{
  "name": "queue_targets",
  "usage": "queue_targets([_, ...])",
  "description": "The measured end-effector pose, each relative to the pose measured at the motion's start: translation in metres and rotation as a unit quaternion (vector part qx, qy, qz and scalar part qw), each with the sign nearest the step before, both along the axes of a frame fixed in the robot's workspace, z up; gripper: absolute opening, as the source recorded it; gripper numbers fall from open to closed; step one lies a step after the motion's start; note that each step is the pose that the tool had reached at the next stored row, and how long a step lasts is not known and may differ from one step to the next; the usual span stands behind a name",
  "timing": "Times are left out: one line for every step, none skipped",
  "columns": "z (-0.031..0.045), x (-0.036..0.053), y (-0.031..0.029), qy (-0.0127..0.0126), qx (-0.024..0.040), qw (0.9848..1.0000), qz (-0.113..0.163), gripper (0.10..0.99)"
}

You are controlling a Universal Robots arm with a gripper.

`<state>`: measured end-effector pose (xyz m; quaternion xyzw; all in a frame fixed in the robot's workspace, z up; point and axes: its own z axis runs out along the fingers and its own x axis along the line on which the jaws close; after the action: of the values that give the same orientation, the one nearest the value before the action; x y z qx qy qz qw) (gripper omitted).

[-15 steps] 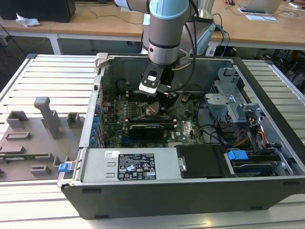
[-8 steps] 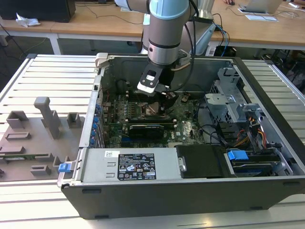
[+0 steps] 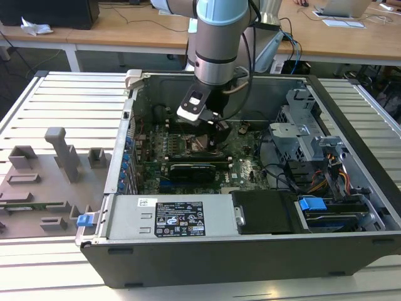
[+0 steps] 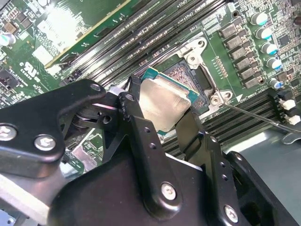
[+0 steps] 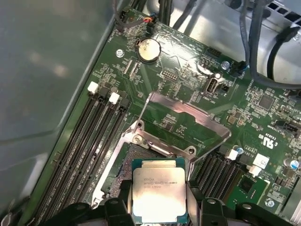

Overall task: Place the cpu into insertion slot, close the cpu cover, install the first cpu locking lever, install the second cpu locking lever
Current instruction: 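Place the cpu into insertion slot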

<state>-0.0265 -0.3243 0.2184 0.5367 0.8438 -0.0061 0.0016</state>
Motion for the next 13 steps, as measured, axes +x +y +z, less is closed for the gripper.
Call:
queue_targets([0.0000,0.0000,0.0000,0.0000,-0.0004,0.9999,-0.011,0.541])
queue_targets([0.0000,0.0000,0.0000,0.0000,-0.0007,0.9999,-0.017,0.541])
queue_targets([0.0000,0.0000,0.0000,0.0000,-0.0009,0.9998,-0.021,0.541])
queue_targets([0.0000,0.0000,0.0000,0.0000,-0.0010,0.9997,-0.025,0.541])
queue_targets([0.0000,0.0000,0.0000,0.0000,-0.0011,0.9996,-0.028,0.541])
queue_targets([0.0000,0.0000,0.0000,0.0000,-0.0012,0.9995,-0.033,0.541])
queue_targets([0.0000,0.0000,0.0000,0.0000,-0.0013,0.9993,-0.036,0.541])
queue_targets([0.0000,0.0000,0.0000,0.0000,-0.0013,0.9992,-0.039,0.541])
queue_targets([0.0000,0.0000,0.0000,0.0000,-0.0014,0.9990,-0.045,0.541])
queue_targets([0.0000,0.0000,0.0000,0.0000,-0.0015,0.9989,-0.048,0.541])
queue_targets([0.0000,0.0000,0.0000,0.0000,-0.0016,0.9986,-0.054,0.541])
queue_targets([0.0000,0.0000,0.0000,0.0000,-0.0017,0.9981,-0.061,0.541])
queue_targets([0.0000,0.0000,0.0000,0.0001,-0.0018,0.9980,-0.064,0.541])
